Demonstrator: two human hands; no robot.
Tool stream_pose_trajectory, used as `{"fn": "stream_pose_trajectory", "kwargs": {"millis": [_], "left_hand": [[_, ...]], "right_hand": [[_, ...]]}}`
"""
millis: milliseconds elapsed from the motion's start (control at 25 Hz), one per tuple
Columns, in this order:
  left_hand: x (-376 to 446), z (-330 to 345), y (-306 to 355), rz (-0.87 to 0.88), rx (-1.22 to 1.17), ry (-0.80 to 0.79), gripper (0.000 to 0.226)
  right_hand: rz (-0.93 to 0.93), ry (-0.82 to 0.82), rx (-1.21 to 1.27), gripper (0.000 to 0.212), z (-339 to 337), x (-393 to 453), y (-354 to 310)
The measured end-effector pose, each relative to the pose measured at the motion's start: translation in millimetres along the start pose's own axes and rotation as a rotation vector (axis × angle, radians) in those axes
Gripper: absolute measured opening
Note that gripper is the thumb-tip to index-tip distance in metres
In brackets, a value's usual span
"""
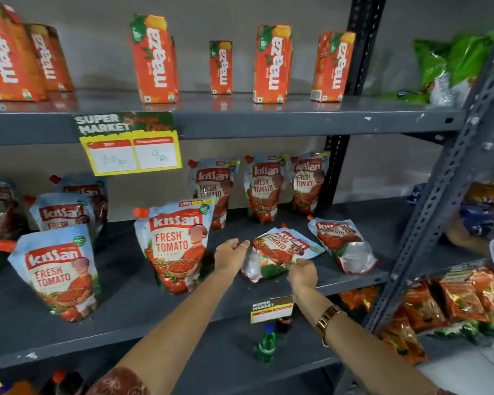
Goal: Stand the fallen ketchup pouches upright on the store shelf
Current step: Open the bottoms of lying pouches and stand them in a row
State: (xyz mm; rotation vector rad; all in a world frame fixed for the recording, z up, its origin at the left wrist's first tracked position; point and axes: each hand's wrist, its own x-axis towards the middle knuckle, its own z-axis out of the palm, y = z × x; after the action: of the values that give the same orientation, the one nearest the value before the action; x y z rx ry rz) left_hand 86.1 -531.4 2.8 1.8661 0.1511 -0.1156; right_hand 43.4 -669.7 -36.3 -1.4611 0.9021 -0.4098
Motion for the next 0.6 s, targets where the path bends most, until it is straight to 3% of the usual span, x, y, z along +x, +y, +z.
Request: {"fn": "stream_pose_trajectory", "kwargs": {"millis": [120,240,360,480,600], "left_hand": [[12,19,7,-0.051,0.123,0.033,0.021],[24,28,8,-0.174,0.064,0.079,0.035],[23,29,9,-0.245,-0.047,0.052,0.018],[10,23,9,-0.344,0.054,-0.015,0.028],[0,25,1,-0.418,0.129,-0.117,0.022]], "right_hand": [[0.068,-0.121,-0.002,0.033,-8,29,-5],[0.132,-0.167,0.054,0.037,-16,52,-8],[0.169,-0.211,0.128,0.047,-18,69,-9],[0.134,-0.195,0.019,0.049,-17,81,-11],[0.114,-0.202,-0.155,0.044,-16,90,-15]]}}
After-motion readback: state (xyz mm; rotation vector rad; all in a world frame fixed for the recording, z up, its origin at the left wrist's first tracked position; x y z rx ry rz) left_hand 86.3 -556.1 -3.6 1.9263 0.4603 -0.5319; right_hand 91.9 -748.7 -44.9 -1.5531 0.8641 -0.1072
